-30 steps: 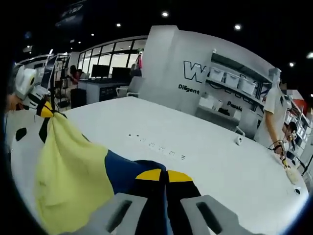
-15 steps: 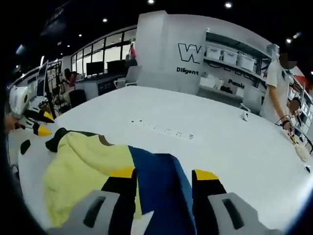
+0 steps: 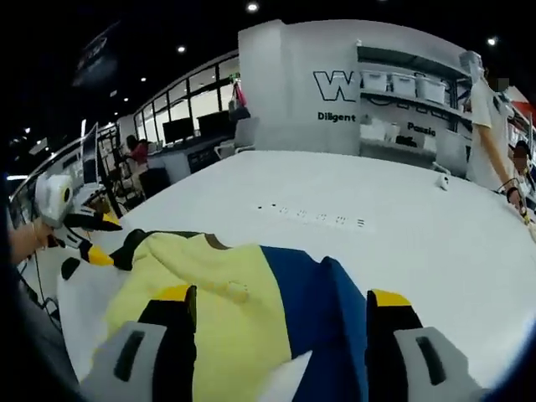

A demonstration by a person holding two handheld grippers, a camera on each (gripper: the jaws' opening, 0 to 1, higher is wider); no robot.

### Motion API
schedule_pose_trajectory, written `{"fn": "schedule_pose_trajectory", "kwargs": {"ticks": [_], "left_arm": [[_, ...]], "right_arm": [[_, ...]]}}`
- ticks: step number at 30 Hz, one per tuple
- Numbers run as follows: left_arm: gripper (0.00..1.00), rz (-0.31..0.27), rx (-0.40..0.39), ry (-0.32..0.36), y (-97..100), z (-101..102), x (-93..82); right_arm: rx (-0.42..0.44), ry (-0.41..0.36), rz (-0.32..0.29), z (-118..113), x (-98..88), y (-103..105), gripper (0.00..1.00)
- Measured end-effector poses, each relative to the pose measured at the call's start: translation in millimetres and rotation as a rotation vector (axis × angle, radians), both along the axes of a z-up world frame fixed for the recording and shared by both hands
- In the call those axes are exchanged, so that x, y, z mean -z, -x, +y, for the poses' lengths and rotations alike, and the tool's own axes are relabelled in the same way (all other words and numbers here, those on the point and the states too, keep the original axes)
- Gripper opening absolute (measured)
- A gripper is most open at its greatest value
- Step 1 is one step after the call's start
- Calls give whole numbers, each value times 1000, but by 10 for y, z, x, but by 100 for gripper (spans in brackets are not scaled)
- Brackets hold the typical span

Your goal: Fold the garment on the visible template until the final outline fits inside the template.

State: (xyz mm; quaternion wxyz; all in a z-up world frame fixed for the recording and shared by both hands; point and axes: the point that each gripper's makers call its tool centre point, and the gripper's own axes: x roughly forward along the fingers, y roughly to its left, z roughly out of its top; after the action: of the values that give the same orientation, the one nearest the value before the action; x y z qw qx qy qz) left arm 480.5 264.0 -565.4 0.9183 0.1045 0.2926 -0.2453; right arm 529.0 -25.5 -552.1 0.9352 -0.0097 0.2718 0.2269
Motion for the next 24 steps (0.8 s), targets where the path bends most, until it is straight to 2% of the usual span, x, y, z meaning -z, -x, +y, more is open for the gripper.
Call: {"fn": "schedule_pose_trajectory", "kwargs": {"ticks": [3,5,8,9,11,16,18,20,22,24], "left_arm": [[54,19,4,1,39,28,66],[52,33,24,-32,98,39,128],[51,48,2,-57,142,76,200],[50,37,-1,-75,154,87,216],[46,35,11,-73,191,54,236],[45,69,30,-79,284,-33,360],[44,72,34,-82,297,-61,389],[41,85,34,-86,300,-66,428],[35,100,30,-95,315,-63,460],[33,99,35,-100,329,-79,478]], "right_arm": [[-22,-12,-14,64,3,81,87],[-34,-24,-19,104,3,134,88],[-43,-37,-15,171,39,264,88],[-46,-39,-15,188,49,297,88],[-52,-42,-5,224,87,377,88],[-53,-60,1,312,126,563,88],[-66,-43,9,352,176,653,88],[-78,-24,16,384,227,741,88],[-87,-24,23,418,261,823,88],[-93,-36,35,432,300,878,88]]}}
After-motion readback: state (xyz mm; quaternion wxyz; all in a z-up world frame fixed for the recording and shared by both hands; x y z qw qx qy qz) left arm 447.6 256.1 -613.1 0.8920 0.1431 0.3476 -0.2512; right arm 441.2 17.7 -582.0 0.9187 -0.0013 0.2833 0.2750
